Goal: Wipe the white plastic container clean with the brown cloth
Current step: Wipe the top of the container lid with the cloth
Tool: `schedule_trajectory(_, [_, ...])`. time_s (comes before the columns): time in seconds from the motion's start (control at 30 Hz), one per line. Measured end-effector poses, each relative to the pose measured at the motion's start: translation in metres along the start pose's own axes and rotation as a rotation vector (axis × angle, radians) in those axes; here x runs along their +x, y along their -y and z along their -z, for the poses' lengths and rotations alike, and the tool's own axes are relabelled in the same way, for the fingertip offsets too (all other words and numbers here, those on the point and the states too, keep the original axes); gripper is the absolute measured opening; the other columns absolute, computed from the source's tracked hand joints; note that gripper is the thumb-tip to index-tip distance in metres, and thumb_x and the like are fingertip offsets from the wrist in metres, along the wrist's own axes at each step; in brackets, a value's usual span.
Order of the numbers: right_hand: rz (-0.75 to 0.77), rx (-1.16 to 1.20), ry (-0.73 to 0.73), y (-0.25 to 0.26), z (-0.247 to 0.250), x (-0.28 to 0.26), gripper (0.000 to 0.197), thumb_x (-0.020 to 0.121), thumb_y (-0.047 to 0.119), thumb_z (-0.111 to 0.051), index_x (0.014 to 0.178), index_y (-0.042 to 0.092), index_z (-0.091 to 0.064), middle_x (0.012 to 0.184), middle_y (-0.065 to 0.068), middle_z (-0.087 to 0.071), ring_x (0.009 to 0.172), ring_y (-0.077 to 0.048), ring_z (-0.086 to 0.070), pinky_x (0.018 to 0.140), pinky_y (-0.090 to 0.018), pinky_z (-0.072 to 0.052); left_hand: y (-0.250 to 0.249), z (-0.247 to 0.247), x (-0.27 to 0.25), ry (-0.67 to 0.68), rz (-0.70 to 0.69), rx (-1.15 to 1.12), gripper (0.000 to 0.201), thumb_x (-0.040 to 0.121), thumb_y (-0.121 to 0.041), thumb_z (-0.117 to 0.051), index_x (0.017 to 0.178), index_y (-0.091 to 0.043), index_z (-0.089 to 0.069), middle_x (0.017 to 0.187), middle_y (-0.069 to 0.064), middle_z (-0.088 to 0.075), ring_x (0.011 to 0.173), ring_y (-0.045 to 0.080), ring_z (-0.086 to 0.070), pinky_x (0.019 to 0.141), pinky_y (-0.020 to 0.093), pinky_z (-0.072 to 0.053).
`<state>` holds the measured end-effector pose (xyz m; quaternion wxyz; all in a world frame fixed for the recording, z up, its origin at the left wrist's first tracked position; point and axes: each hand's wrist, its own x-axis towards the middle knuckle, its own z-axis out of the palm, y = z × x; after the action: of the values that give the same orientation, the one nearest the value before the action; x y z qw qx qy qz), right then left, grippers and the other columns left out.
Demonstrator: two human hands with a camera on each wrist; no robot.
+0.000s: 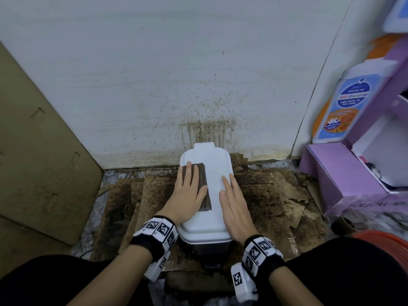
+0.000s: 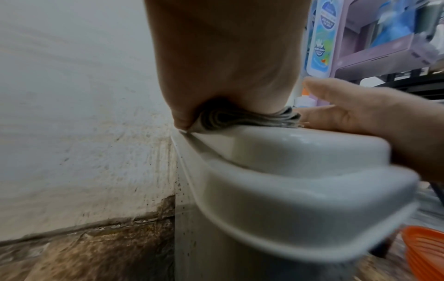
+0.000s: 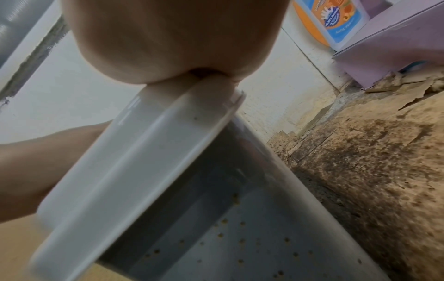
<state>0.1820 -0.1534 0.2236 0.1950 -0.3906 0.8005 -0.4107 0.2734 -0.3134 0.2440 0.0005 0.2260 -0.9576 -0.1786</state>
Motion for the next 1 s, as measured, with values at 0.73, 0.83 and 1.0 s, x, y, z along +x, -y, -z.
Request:
schedule_trajectory(0.73, [-0.208,0.788,-0.066,0.009,0.042,-0.001,0.097,0.070,0.088,-0.041,0.155,0.049,-0.014,0.164,0.009,-0.028,0.141,-0.009,-0.040,0.092,-0.016,-0.041,-0.096,-0.032,-0.026,-0.053,0.049,0.220,0.067,0.098,-0.042,-0.029,0.147,-0.001,-0.051,0.154,0.023,-0.046,0.142,0.039,-0.047,0.110,0.061,-0.043])
schedule_trajectory(0.83, [-0.194,0.792,-0.046,0.008,0.043,-0.001,0.115,0.063,0.093,-0.047,0.158,0.043,-0.007,0.164,0.009,-0.028,0.141,-0.012,-0.040,0.088,-0.017,-0.041,-0.092,-0.033,-0.025,-0.046,0.029,0.213,0.067,0.097,-0.042,-0.031,0.146,-0.002,-0.053,0.153,0.023,-0.048,0.141,0.038,-0.049,0.109,0.060,-0.043])
schedule_trajectory(1.0, [-0.199,0.710,0.014,0.009,0.035,0.002,0.078,0.093,0.074,-0.039,0.159,0.039,-0.016,0.141,0.034,-0.039,0.114,0.027,-0.044,0.097,-0.015,-0.036,-0.075,-0.029,-0.025,-0.041,0.014,0.189,0.076,0.099,-0.048,-0.014,0.158,-0.004,-0.031,0.166,0.019,-0.025,0.154,0.036,-0.026,0.121,0.055,-0.017])
